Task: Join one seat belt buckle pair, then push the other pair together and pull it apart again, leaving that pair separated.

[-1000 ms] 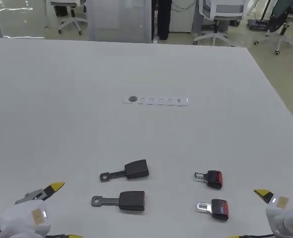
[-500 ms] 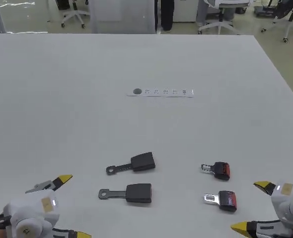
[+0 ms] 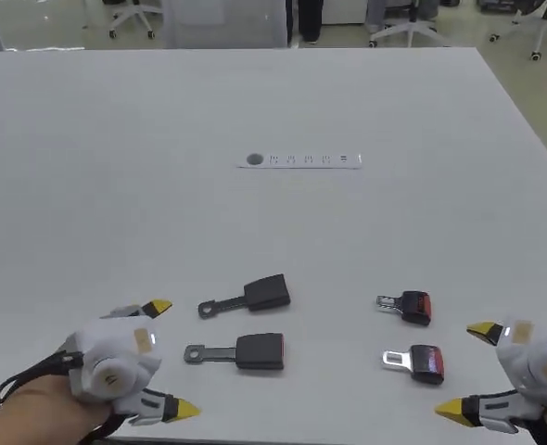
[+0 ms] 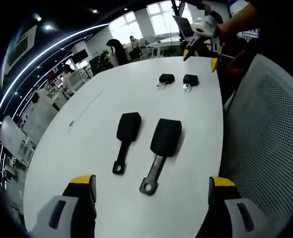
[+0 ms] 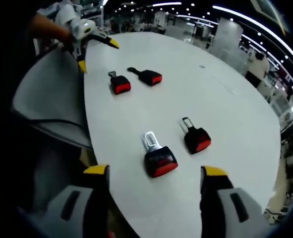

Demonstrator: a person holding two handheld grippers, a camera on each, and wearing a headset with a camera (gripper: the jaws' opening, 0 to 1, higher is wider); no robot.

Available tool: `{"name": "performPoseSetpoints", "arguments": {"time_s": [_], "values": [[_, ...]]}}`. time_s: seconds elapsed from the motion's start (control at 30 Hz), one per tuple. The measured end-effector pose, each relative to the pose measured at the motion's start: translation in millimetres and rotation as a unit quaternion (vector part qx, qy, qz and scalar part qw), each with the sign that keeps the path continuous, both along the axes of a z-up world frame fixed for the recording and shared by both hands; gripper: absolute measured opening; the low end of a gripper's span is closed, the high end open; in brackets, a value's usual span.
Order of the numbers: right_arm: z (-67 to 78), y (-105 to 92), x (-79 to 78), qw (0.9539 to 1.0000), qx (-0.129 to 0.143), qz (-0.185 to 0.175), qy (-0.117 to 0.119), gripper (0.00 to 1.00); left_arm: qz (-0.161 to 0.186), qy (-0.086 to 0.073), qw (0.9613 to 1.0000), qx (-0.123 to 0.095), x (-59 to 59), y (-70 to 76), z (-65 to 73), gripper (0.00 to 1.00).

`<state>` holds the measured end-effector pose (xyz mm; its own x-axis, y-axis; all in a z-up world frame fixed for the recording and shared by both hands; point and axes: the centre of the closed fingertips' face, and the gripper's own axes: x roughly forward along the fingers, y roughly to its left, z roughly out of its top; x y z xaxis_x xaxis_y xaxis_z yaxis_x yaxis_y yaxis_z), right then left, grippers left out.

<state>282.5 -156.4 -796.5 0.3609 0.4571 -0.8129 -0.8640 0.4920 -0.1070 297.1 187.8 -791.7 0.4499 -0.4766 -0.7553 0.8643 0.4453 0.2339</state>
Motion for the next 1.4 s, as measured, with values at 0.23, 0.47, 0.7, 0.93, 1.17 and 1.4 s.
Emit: {"name": "performPoseSetpoints", "arguments": {"time_s": [0.23,0.47,0.7,0.93,1.17,1.4], "values": [[-6.4,10.9,5.3,0.9987,-0.018,0.047,0.004,0.71,-0.040,0.035,0.9985,-0.010,7.0,-25.5,-11.1,0.81],[-18.0,15.9,13.5,0.9950,-0.040,0.091,0.009,0.63,-0.084,0.041,0.9956,0.007,17.2,-48.4,-18.5,0.68],[-34.8,14.3,21.3,0.9921,-0.055,0.110,0.024,0.55,-0.111,0.079,0.9907,0.009,17.8,-63.1,-33.8,0.59],[-46.8,13.5,21.9,0.9880,-0.077,0.124,0.051,0.48,-0.134,0.089,0.9865,0.031,22.5,-71.1,-46.6,0.53],[-58.4,4.7,18.3,0.9831,-0.093,0.134,0.084,0.37,-0.154,0.095,0.9824,0.048,22.4,-75.5,-53.8,0.49],[-57.6,6.9,20.3,0.9832,-0.083,0.133,0.093,0.34,-0.165,0.108,0.9784,0.062,19.1,-73.6,-59.0,0.32]]}}
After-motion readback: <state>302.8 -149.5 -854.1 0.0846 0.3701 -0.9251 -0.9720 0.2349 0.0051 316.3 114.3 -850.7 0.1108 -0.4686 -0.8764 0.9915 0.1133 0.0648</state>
